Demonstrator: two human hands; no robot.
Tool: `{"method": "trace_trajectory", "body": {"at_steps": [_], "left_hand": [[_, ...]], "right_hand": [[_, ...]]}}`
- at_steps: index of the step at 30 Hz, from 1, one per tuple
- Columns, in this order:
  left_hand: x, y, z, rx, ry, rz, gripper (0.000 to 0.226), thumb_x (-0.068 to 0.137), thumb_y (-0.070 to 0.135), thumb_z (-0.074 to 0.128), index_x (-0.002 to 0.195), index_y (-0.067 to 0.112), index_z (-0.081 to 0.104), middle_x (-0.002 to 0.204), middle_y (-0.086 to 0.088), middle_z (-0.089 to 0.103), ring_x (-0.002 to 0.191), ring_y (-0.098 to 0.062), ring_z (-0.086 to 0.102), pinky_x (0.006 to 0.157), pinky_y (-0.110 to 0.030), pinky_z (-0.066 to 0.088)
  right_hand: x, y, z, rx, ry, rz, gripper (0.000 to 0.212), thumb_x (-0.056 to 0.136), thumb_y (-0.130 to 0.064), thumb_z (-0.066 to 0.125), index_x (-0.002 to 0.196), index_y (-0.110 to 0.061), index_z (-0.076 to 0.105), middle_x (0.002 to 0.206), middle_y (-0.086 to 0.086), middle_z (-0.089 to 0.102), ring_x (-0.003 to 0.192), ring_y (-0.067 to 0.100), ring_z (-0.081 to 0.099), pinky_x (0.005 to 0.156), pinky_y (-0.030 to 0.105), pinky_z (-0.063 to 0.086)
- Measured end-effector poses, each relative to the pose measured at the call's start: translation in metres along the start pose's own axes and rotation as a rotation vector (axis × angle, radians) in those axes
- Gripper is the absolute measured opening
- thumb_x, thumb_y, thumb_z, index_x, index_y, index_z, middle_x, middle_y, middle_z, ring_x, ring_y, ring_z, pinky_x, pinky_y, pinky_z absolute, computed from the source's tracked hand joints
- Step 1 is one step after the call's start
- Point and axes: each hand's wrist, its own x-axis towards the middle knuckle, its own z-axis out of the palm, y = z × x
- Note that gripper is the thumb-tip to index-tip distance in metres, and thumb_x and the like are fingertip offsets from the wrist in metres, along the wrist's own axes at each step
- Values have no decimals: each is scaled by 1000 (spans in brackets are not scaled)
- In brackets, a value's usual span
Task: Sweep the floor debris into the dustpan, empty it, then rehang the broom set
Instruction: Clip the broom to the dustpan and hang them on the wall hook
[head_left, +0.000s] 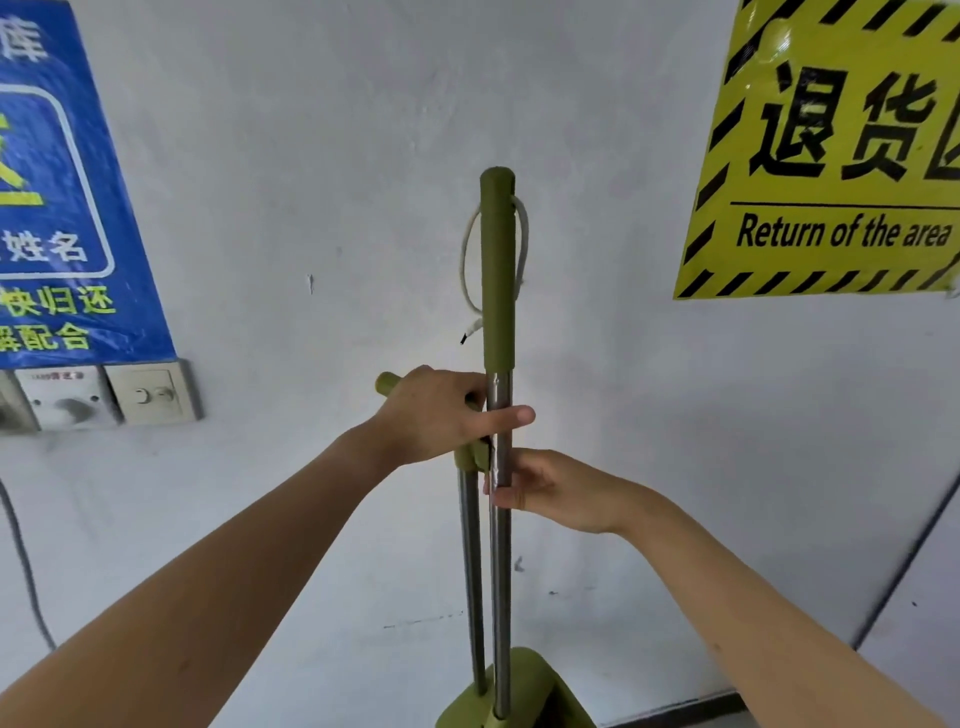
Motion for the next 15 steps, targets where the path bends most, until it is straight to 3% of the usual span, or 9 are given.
{"method": "trace_trajectory", "body": {"at_steps": [2, 5, 7, 10, 13, 15], "left_hand": [[0, -1, -1, -21, 40, -21, 64, 62, 92, 35, 53, 30, 46, 43, 15, 44, 49, -5, 46, 53, -27, 26], [-1, 0, 3, -49, 27, -46, 62, 63, 92, 35, 60, 31, 49, 47, 17, 47, 50, -4, 47, 54, -26, 26], [-1, 2, 10, -81, -17, -58, 68, 62, 92, 38, 60, 24, 49, 47, 15, 46, 49, -3, 47, 54, -25, 29], [0, 3, 15, -96, -19, -72, 65, 64, 88, 40, 56, 24, 45, 47, 15, 44, 48, -3, 45, 54, -25, 28], [1, 3, 20, -143, -54, -61, 61, 65, 85, 43, 52, 25, 42, 44, 15, 42, 44, -3, 42, 53, -24, 30], [1, 5, 25, -207, -83, -39, 56, 67, 79, 48, 50, 26, 42, 43, 14, 41, 42, -3, 41, 51, -22, 32]], "right_hand": [[3, 2, -1, 20, -3, -45, 16, 92, -36, 61, 104, -26, 61, 105, 7, 64, 108, 18, 60, 105, 44, 45], [4, 6, -1, 154, -4, -47, 29, 87, -25, 69, 114, -21, 59, 106, -17, 67, 110, -1, 61, 100, 33, 49], [6, 9, 0, 221, 2, -33, 45, 83, -18, 72, 125, -25, 55, 120, -13, 68, 120, 3, 59, 98, 28, 51], [8, 18, 7, 362, 13, -22, 59, 87, -7, 69, 137, -20, 41, 126, 2, 65, 123, 12, 59, 95, 26, 52], [9, 20, 14, 306, -25, 33, 52, 86, -8, 66, 132, -24, 47, 115, 0, 70, 113, 9, 64, 89, 23, 53], [12, 20, 18, 172, -28, 44, 35, 77, -10, 64, 111, -17, 62, 97, -5, 71, 98, 9, 66, 86, 25, 55]]}}
